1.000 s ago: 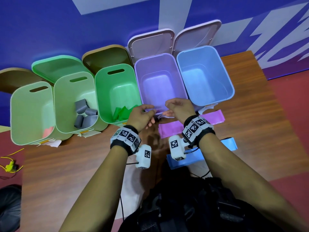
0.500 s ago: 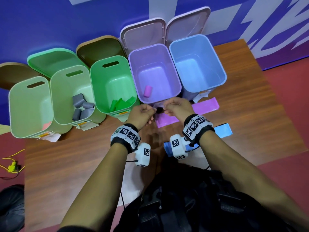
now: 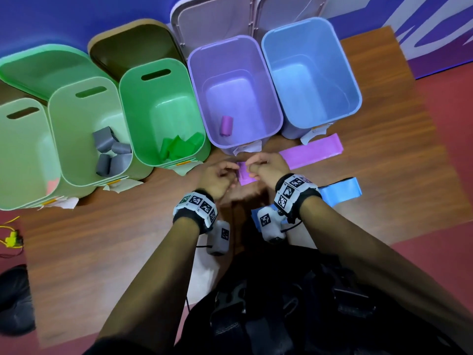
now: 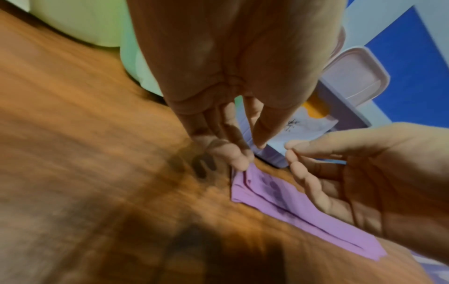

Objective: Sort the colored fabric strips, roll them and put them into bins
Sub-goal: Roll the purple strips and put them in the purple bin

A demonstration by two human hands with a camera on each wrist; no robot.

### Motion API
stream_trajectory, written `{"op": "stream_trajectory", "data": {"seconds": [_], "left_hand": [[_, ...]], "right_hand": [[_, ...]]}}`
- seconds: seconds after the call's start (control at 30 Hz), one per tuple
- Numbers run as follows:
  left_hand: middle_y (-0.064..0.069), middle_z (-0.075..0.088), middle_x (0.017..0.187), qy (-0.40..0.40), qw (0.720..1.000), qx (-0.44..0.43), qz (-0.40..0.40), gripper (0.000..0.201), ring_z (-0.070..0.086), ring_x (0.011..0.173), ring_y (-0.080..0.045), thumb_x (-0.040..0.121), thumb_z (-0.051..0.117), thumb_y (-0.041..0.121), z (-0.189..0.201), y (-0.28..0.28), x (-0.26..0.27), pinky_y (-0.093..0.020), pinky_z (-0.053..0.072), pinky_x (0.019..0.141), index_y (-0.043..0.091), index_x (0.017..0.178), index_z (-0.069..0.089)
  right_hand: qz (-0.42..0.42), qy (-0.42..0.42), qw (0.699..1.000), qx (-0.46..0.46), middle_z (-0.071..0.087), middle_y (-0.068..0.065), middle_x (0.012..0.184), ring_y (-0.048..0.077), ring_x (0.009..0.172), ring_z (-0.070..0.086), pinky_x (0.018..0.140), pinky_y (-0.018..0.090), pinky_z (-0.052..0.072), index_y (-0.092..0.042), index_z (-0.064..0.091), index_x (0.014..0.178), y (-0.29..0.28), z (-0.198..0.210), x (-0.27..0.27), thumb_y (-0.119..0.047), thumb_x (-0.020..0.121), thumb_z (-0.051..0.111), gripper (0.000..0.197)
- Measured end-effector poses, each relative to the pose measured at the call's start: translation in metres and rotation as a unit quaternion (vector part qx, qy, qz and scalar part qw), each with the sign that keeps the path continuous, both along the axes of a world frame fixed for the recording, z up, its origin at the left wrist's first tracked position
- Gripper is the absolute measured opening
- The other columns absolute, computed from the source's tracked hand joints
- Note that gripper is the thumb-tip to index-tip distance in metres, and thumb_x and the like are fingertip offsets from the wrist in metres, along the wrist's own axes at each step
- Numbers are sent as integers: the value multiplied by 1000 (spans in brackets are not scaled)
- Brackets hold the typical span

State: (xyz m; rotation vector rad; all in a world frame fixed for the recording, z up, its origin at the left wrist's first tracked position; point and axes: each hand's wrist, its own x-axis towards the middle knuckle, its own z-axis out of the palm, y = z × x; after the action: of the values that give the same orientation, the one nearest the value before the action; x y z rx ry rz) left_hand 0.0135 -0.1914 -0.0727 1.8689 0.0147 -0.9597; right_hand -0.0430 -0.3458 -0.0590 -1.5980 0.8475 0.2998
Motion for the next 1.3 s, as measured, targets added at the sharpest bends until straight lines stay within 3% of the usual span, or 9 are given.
{"op": "stream_trajectory", "data": {"seconds": [0.13, 0.33, 0.5, 0.6, 0.77, 0.97, 1.13, 1.23, 1.3], "left_hand": [[1, 65, 70, 0, 1000, -4, -30, 50, 53, 57, -15, 89, 43, -12, -28, 6, 1, -16, 41, 49, 29, 103, 69], [-10, 68, 86, 12, 999, 3, -35, 48, 55, 61, -7, 88, 43, -16, -40, 1, -5, -17, 43, 62, 12, 120, 65], [-10, 71, 97, -16, 999, 9, -41, 43, 57, 70, -4, 88, 45, -14, -37, 2, -3, -17, 43, 75, 5, 120, 67], [-7, 66, 93, -14, 999, 2, -45, 41, 54, 69, -2, 87, 44, -17, -37, 2, -1, -14, 42, 71, -1, 118, 67], [8, 70, 77, -21, 998, 2, -62, 49, 58, 75, -11, 85, 47, -13, -35, 3, 4, -30, 46, 87, 28, 101, 69], [8, 64, 83, -57, 995, -30, -79, 48, 56, 62, 7, 87, 45, -16, -15, -4, 2, -11, 42, 63, 21, 111, 65], [0, 63, 73, -82, 993, -47, -76, 42, 57, 69, -13, 86, 58, -7, 2, -10, 3, -28, 48, 75, 32, 97, 69], [-5, 57, 72, -97, 991, -48, -74, 28, 54, 70, -19, 84, 68, 6, 19, -14, 3, -32, 46, 75, 34, 89, 69], [-6, 57, 73, -103, 990, -59, -74, 25, 54, 72, -19, 87, 69, 2, 33, -19, 2, -31, 46, 77, 28, 87, 69]], "right_hand": [[23, 25, 999, -20, 68, -4, 75, 14, 73, 65, 75, 30, 57, -21, 70, 77, 8, -17, 3, -2, 81, 72, 20], [55, 72, 995, -37, 69, -10, 83, 4, 78, 64, 77, 19, 51, -16, 70, 91, 15, -29, 2, -6, 74, 83, 24], [58, 77, 994, -60, 66, -15, 77, -5, 72, 59, 58, 1, 40, -19, 69, 88, 18, -32, 3, -5, 75, 80, 22], [50, 69, 994, -65, 67, -11, 74, 0, 73, 62, 64, 4, 43, -19, 70, 82, 16, -30, 4, 0, 76, 76, 21], [45, 52, 996, -60, 67, -10, 74, -3, 71, 60, 57, -1, 39, -14, 73, 86, 11, -23, 1, 1, 78, 73, 17], [44, 43, 996, -69, 63, -14, 68, 2, 66, 57, 72, 15, 45, -27, 70, 75, 3, -10, 4, -13, 82, 74, 16], [44, 28, 998, -42, 61, -9, 57, 10, 61, 55, 69, 28, 47, -20, 71, 74, -8, 12, 2, -8, 82, 68, 14], [37, 14, 998, -52, 57, -9, 53, 10, 57, 51, 66, 26, 44, -17, 70, 74, -11, 27, -2, -9, 80, 66, 11], [30, -10, 998, -60, 56, -8, 56, 9, 58, 49, 63, 23, 42, -15, 67, 70, -14, 40, -5, -6, 81, 64, 15]]}}
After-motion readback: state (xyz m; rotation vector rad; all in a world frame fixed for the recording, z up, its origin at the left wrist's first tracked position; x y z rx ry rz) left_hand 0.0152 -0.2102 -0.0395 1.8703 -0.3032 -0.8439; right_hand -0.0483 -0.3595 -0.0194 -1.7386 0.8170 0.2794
